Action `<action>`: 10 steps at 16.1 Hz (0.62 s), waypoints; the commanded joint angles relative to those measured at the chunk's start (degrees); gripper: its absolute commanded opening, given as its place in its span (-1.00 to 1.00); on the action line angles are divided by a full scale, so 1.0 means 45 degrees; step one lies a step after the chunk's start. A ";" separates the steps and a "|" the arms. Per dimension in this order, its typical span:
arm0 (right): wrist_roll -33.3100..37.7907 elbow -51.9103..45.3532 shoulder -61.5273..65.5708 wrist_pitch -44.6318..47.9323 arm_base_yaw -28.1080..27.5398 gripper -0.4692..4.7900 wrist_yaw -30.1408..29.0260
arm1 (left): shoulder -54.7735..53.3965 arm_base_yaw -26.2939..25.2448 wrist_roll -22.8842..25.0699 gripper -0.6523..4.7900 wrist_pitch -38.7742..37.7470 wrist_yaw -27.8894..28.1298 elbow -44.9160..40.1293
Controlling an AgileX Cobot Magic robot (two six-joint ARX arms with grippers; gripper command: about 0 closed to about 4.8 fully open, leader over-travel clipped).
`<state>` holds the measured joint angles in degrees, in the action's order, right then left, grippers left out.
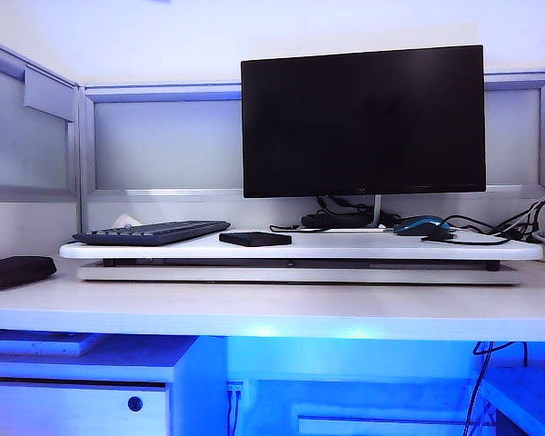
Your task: Unplug the data cable of the portable hard drive.
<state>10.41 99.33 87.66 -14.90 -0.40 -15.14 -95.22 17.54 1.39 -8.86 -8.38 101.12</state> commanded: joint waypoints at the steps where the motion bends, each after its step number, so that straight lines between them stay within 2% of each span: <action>1: -0.0005 0.0049 -0.0597 -0.0121 0.0024 1.00 -0.0058 | 0.0962 0.0005 0.0034 0.34 -0.0510 0.0044 0.0039; 10: 0.0029 0.0049 -0.2254 -0.0753 0.0126 1.00 -0.0102 | 0.2982 0.0005 0.0029 0.34 -0.2006 0.0053 0.0039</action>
<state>10.46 99.33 78.37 -18.87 0.03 -15.42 -82.78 17.54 1.50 -17.78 -8.32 101.19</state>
